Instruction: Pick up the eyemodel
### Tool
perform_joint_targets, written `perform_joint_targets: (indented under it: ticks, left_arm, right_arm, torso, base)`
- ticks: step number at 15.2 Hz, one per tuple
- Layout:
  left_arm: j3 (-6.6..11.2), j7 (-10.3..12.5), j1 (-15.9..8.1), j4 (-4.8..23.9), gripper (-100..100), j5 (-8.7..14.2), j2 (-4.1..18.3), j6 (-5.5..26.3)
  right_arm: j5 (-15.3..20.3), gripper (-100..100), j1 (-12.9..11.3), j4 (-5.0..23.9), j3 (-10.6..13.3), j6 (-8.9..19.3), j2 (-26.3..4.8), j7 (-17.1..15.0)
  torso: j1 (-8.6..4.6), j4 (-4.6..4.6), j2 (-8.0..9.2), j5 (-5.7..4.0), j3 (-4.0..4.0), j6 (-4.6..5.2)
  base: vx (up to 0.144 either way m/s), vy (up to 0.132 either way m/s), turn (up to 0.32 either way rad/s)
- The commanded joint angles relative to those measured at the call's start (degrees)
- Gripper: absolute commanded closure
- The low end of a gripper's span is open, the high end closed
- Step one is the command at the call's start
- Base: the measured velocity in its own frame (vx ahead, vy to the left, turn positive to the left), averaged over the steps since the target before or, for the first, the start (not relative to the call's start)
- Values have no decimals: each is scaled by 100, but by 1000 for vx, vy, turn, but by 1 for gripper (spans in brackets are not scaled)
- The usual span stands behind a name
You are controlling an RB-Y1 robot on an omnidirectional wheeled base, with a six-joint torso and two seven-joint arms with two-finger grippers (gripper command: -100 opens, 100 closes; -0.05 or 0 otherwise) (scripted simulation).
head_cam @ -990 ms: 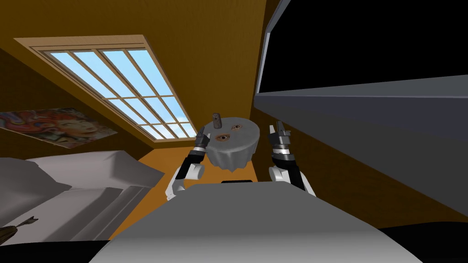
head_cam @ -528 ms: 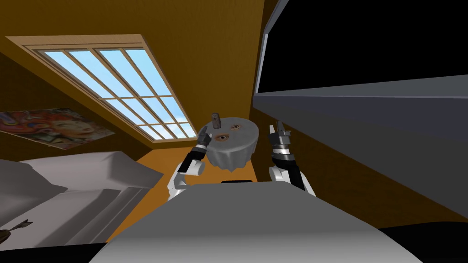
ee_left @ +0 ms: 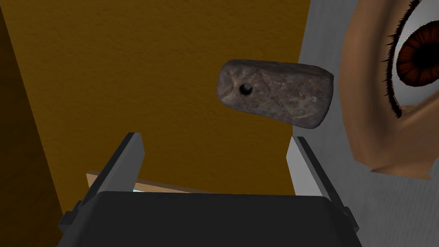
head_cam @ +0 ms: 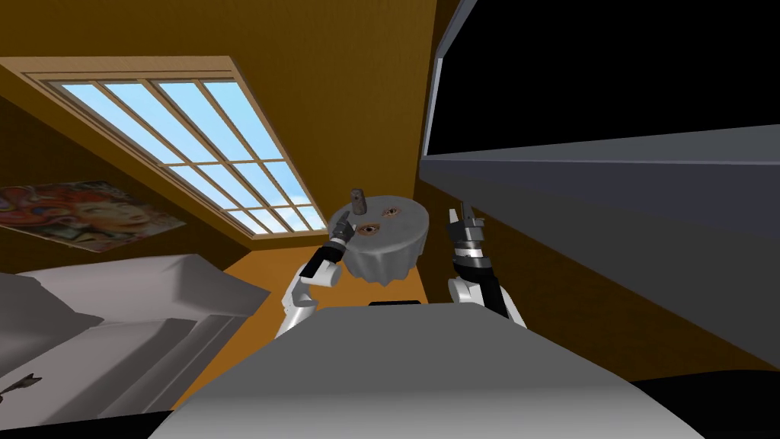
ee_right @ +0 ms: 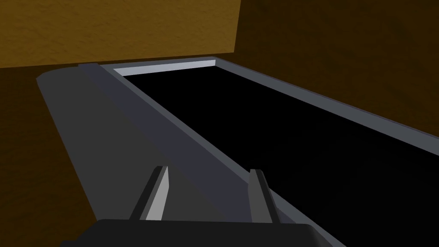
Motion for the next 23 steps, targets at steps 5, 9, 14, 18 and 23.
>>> perform_joint_targets:
  ticks: [5, 9, 14, 18, 23]
  left_arm:
    - [32, 227, -395, 160, -100, 137, 177, 781]
    - [43, 333, -578, 234, -100, 198, 251, 1270]
    - [65, 547, -952, 385, -100, 324, 393, 1837]
    - [76, 655, -1140, 461, -100, 387, 461, 2262]
    - [87, 762, -1329, 537, -100, 451, 527, 2811]
  right_arm:
    - [0, 0, 0, 0, 0, 0, 0, 0]
    - [0, 0, 0, 0, 0, 0, 0, 0]
    - [0, 0, 0, 0, 0, 0, 0, 0]
    - [0, 0, 0, 0, 0, 0, 0, 0]
    - [0, 0, 0, 0, 0, 0, 0, 0]
  torso:
    - [0, 0, 0, 0, 0, 1]
    - [-2, 0, 0, -1, 0, 1]
    - [1, 0, -1, 0, 0, -1]
    - [2, 0, -1, 0, 0, -1]
    - [-3, 0, -1, -1, 0, 0]
  base:
    - [-8, -16, -26]
    - [-8, -16, -23]
    - [-6, -15, -20]
    - [-4, -12, -20]
    - [-6, -18, -27]
